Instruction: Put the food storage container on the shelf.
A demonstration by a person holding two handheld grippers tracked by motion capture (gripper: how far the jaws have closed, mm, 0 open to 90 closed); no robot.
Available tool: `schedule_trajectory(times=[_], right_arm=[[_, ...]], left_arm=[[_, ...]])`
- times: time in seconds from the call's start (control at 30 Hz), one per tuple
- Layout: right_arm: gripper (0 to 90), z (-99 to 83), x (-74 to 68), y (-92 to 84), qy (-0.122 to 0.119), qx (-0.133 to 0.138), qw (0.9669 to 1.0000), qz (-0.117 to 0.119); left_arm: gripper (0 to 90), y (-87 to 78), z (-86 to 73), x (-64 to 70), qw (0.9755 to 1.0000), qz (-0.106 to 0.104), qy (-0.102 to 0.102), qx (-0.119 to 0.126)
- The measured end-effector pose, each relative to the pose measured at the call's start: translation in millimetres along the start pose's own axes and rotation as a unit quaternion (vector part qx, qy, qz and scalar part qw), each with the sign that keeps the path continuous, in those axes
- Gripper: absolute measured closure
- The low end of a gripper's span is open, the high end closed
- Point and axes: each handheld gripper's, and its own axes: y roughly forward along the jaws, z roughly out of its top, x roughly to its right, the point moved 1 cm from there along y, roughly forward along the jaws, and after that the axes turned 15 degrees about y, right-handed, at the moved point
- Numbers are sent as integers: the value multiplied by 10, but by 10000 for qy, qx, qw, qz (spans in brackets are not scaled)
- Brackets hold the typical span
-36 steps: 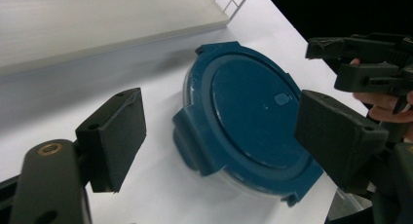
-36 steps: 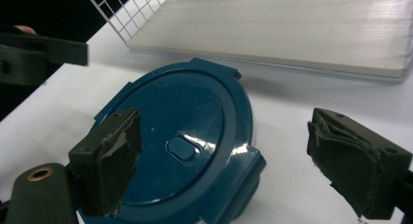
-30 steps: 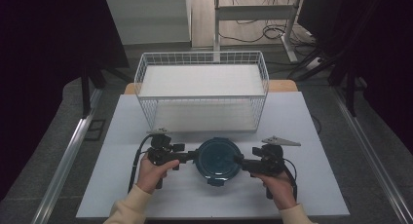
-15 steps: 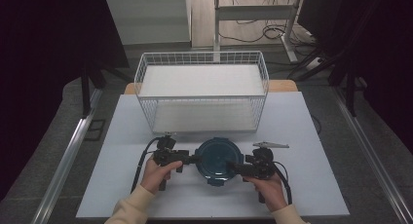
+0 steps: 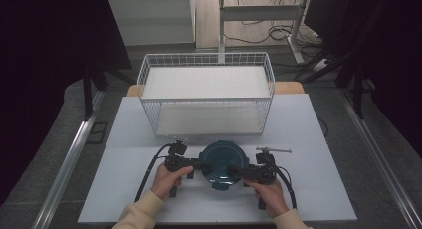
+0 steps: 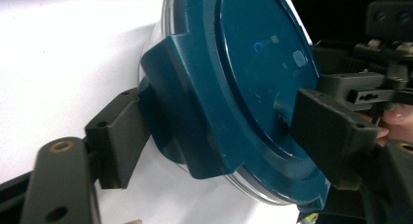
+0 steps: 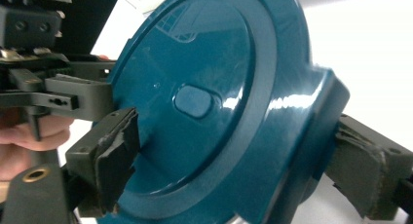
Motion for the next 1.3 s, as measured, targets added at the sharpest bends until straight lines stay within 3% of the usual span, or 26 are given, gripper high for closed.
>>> schedule_trajectory(times=[0.1, 0.23, 0.37, 0.47, 0.83, 0.93, 1.1, 1.3], right_arm=[[105, -13, 23, 11, 288, -94, 9995, 52], [166, -6, 13, -33, 222, 4, 9998, 10], [222, 2, 38, -67, 380, 40, 9992, 102], [261, -6, 41, -113, 441, 77, 9989, 156], [333, -122, -12, -241, 309, 350, 9986, 265], [349, -121, -10, -253, 311, 404, 9981, 333], [353, -134, -109, -267, -203, 474, 9983, 258], [353, -122, -165, -319, -350, 573, 9971, 359]], left_arm=[[249, -5, -3, -2, 10000, -2, -24, -6], [280, -20, -25, -17, 9996, -44, -264, 125], [326, -54, -37, -28, 9992, -133, -326, 169], [346, -90, -39, 18, 9997, -95, -201, 143], [403, -193, -85, 217, 9997, 123, 99, 189], [408, -217, -84, 287, 9986, 315, 354, 245], [406, -270, -69, 309, 9974, 408, 522, 278], [418, -343, -47, 384, 9964, 406, 623, 412]])
